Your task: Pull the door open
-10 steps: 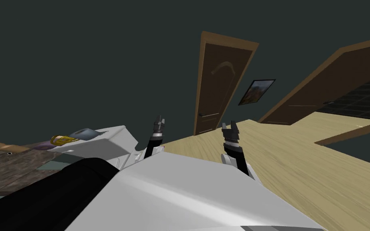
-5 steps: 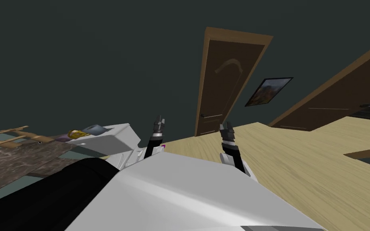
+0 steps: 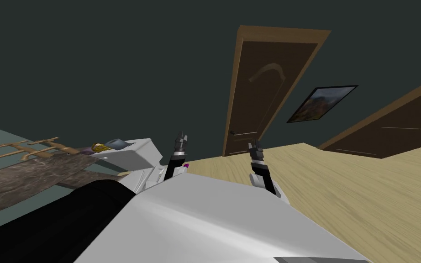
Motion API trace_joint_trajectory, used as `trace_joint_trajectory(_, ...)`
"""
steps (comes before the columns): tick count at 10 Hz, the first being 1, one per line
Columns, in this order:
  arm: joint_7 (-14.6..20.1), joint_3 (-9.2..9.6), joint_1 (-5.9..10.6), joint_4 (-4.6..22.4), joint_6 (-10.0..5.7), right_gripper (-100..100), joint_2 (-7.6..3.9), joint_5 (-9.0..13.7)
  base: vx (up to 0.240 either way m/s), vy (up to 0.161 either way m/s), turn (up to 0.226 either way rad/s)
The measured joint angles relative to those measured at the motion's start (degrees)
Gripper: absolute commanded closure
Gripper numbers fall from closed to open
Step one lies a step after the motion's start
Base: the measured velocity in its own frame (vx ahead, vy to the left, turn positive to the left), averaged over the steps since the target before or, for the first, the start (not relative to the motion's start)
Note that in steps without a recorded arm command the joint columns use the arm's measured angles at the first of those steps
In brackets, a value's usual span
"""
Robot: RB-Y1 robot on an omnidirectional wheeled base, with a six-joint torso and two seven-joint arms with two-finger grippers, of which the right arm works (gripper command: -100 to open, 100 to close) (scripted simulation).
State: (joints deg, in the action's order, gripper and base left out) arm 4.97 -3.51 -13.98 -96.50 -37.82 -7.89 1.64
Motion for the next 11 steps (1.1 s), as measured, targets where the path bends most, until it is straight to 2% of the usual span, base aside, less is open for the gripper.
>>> trace_joint_trajectory(2, 0.0, 0.06, 0.47, 1.8, 0.07, -100, -0.16, 0.1, 0.023, -0.033, 0.072)
trace_joint_trajectory(4, 0.1, -0.03, 1.75, 5.0, -0.63, -100, -0.81, 0.5, 0.029, -0.048, 0.102)
trace_joint_trajectory(11, 0.5, -0.20, 6.43, 15.7, -1.07, -100, -3.13, 1.8, 0.030, -0.059, 0.100)
